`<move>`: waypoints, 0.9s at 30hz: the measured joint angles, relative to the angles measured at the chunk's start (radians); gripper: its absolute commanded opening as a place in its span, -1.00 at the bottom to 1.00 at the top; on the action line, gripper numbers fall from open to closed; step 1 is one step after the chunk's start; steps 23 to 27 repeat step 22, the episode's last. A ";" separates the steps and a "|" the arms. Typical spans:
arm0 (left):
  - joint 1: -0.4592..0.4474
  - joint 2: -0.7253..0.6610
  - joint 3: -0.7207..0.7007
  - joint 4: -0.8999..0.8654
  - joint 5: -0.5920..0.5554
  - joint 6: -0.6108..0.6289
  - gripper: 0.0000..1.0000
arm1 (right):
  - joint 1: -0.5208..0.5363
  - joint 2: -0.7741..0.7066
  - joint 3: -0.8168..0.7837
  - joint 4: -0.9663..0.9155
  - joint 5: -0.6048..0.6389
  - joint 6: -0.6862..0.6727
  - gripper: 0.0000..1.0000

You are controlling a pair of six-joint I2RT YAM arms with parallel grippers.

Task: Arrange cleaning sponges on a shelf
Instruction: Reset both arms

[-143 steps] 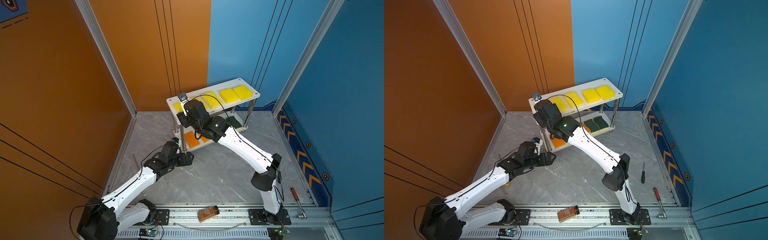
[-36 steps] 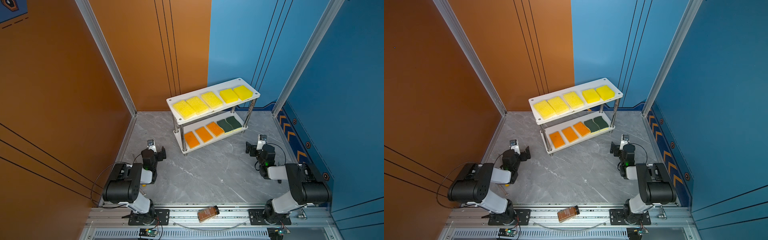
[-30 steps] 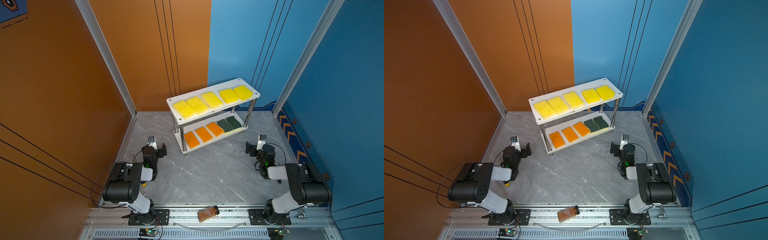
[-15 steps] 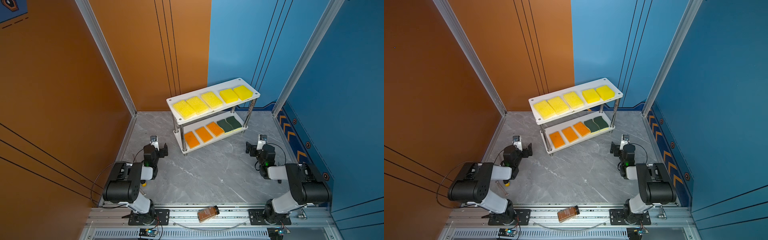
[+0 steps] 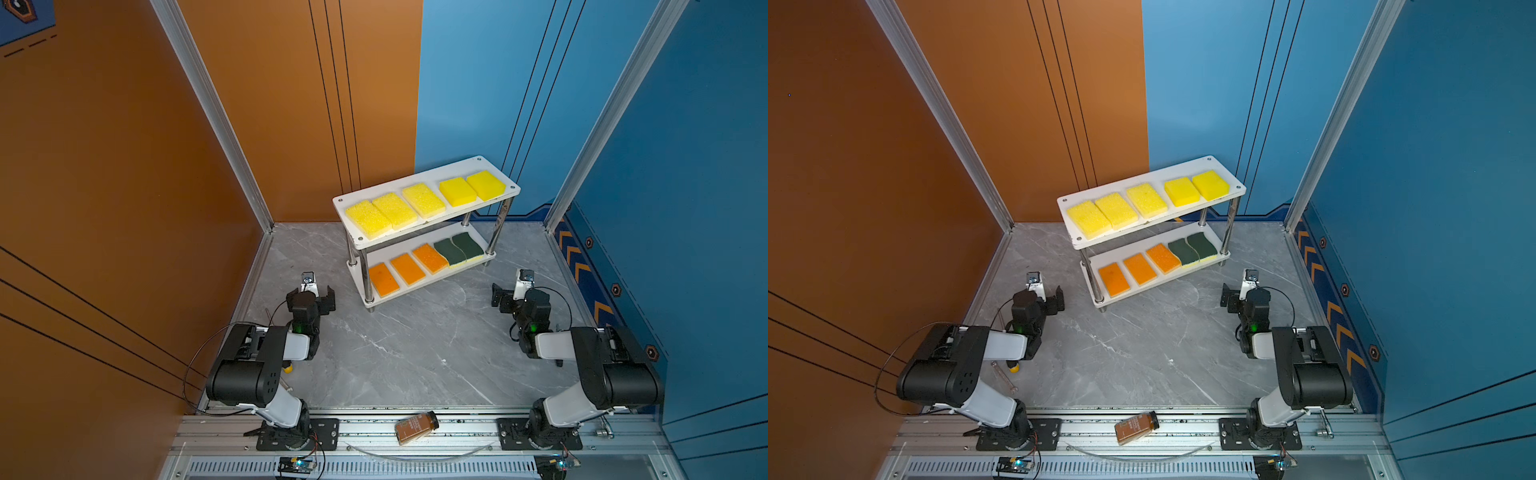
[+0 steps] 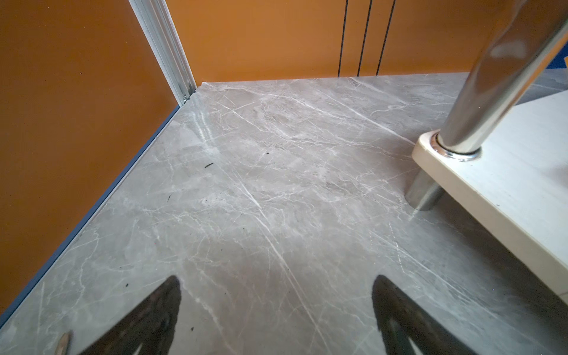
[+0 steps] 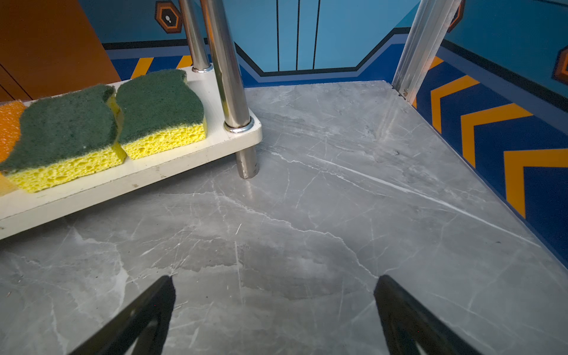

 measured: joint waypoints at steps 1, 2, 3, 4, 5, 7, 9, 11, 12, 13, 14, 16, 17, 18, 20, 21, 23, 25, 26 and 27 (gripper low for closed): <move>0.012 0.000 0.000 0.000 0.039 0.000 0.95 | 0.000 0.000 0.000 0.000 0.000 0.000 1.00; 0.029 0.000 0.000 -0.001 0.077 0.000 0.96 | 0.000 0.000 0.000 0.000 0.000 0.000 1.00; 0.045 0.000 0.000 -0.001 0.107 0.000 0.96 | 0.000 0.000 0.000 0.000 0.000 0.000 1.00; 0.057 0.000 0.000 -0.001 0.127 0.000 0.95 | 0.000 0.000 0.000 0.000 0.000 0.000 1.00; 0.064 0.000 0.000 -0.001 0.128 -0.001 0.96 | 0.000 0.000 0.000 0.000 0.000 0.000 1.00; 0.047 0.000 0.000 -0.001 0.096 -0.002 0.95 | 0.000 0.000 0.000 0.000 0.000 0.000 1.00; 0.015 0.000 0.000 -0.001 0.058 -0.001 0.96 | 0.000 0.000 0.000 0.000 0.000 0.000 1.00; -0.005 0.000 0.000 -0.001 0.037 0.000 0.96 | 0.000 0.000 0.000 0.000 0.000 0.000 1.00; -0.006 0.000 0.000 -0.001 0.029 -0.001 0.96 | 0.000 0.000 0.000 0.000 0.000 0.000 1.00; -0.006 0.000 0.000 -0.001 0.021 0.000 0.96 | 0.000 0.000 0.000 0.000 0.000 0.000 1.00; -0.006 0.000 0.000 -0.001 0.013 0.000 0.95 | 0.000 0.000 0.000 0.000 0.000 0.000 1.00; -0.006 0.000 0.000 -0.001 0.001 0.000 0.96 | 0.000 0.000 0.000 0.000 0.000 0.000 1.00; -0.006 0.000 0.000 -0.001 -0.002 0.000 0.96 | 0.000 0.000 0.000 0.000 0.000 0.000 1.00; -0.006 0.000 0.000 -0.001 -0.004 0.000 0.96 | 0.000 0.000 0.000 0.000 0.000 0.000 1.00; -0.006 0.000 0.000 -0.001 -0.008 0.000 0.96 | 0.000 0.000 0.000 0.000 0.000 0.000 1.00; -0.006 0.000 0.000 -0.001 -0.008 0.000 0.95 | 0.000 0.000 0.000 0.000 0.000 0.000 1.00; -0.006 0.000 0.000 -0.001 -0.008 0.000 0.96 | 0.000 0.000 0.000 0.000 0.000 0.000 1.00; -0.006 0.000 0.000 -0.001 -0.008 0.000 0.96 | 0.000 0.000 0.000 0.000 0.000 0.000 1.00; -0.006 0.000 0.000 -0.001 -0.008 0.000 0.96 | 0.000 0.000 0.000 0.000 0.000 0.000 1.00; -0.006 0.000 0.000 -0.001 -0.008 0.000 0.96 | 0.000 0.000 0.000 0.000 0.000 0.000 1.00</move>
